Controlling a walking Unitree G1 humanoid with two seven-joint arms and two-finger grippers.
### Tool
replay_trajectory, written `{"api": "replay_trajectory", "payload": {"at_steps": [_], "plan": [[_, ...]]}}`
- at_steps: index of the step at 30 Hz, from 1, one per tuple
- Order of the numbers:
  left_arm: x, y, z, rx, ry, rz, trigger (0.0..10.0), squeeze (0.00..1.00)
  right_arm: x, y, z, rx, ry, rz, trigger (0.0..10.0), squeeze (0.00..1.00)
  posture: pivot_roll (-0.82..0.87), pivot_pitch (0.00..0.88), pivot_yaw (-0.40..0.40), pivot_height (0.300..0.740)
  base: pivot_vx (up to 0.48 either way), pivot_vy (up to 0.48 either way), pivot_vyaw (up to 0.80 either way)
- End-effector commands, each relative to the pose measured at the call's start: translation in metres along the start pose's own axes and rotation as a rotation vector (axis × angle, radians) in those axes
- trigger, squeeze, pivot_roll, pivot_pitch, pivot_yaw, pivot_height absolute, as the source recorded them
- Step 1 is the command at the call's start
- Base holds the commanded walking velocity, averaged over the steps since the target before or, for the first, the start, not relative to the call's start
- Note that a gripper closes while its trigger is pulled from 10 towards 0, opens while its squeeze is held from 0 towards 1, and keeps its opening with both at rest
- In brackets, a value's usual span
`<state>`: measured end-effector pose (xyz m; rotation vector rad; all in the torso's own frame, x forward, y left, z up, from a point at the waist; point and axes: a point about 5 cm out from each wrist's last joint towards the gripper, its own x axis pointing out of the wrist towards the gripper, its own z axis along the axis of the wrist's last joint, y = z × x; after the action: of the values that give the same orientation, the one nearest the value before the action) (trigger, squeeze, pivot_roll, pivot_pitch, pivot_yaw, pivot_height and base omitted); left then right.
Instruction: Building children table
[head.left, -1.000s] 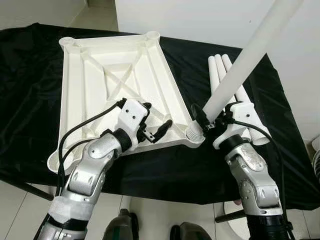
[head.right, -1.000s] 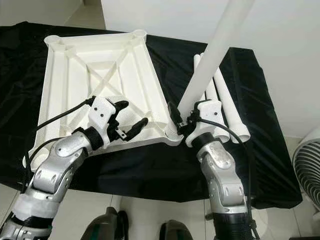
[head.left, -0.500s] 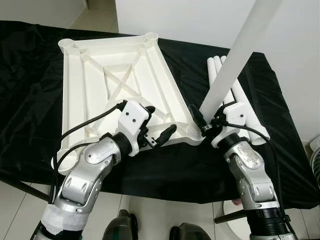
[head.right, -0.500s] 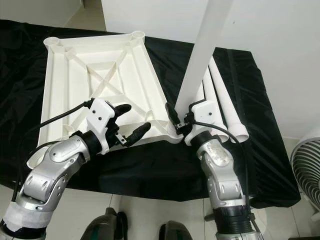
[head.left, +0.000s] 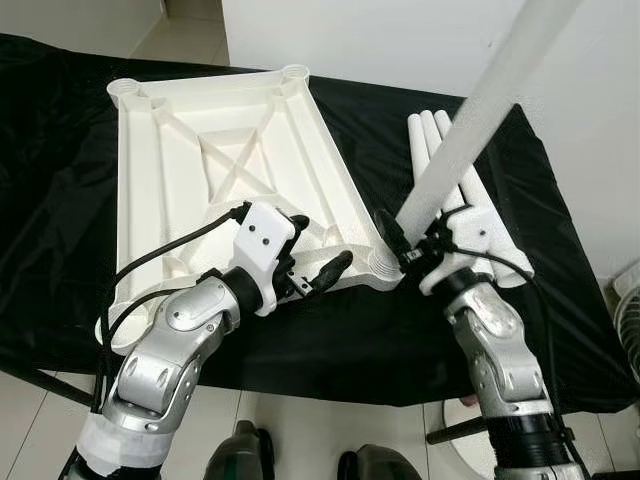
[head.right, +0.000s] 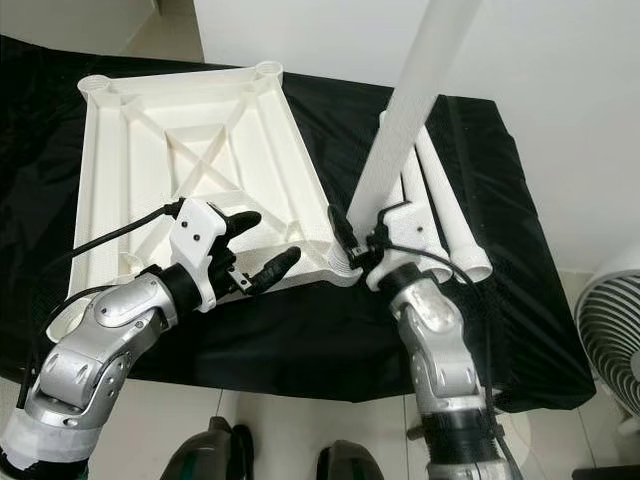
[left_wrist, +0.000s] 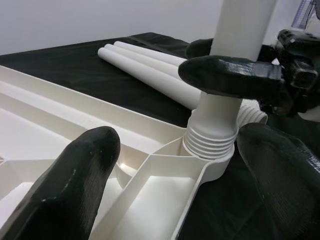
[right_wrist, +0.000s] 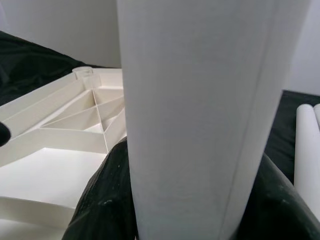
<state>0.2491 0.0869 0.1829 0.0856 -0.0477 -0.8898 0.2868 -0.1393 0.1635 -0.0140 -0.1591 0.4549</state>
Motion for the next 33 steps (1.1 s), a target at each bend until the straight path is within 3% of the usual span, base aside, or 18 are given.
{"api": "replay_trajectory", "payload": {"at_steps": [1, 18, 23, 33], "plan": [[0.000, -0.003, 0.001, 0.002, 0.007, -0.024, 10.0, 0.00, -0.007, -0.006, -0.029, 0.056, 0.162, -0.040, 10.0, 0.00, -0.03, 0.099, -0.005, 0.740, 0.000, 0.000, 0.00], [-0.001, -0.003, 0.002, -0.005, 0.008, -0.008, 10.0, 0.00, 0.000, -0.008, -0.029, 0.040, 0.157, -0.056, 10.0, 0.00, -0.02, 0.099, -0.016, 0.740, 0.000, 0.000, 0.00], [0.000, -0.004, 0.002, -0.008, 0.009, -0.009, 10.0, 0.00, 0.005, -0.004, -0.023, 0.068, 0.105, -0.203, 10.0, 0.00, -0.03, 0.099, -0.014, 0.740, 0.000, 0.000, 0.00], [0.002, -0.004, 0.003, -0.012, 0.003, -0.013, 10.0, 0.00, 0.019, 0.001, -0.013, 0.079, 0.057, -0.369, 10.0, 0.00, -0.03, 0.093, -0.015, 0.740, 0.000, 0.000, 0.00]]}}
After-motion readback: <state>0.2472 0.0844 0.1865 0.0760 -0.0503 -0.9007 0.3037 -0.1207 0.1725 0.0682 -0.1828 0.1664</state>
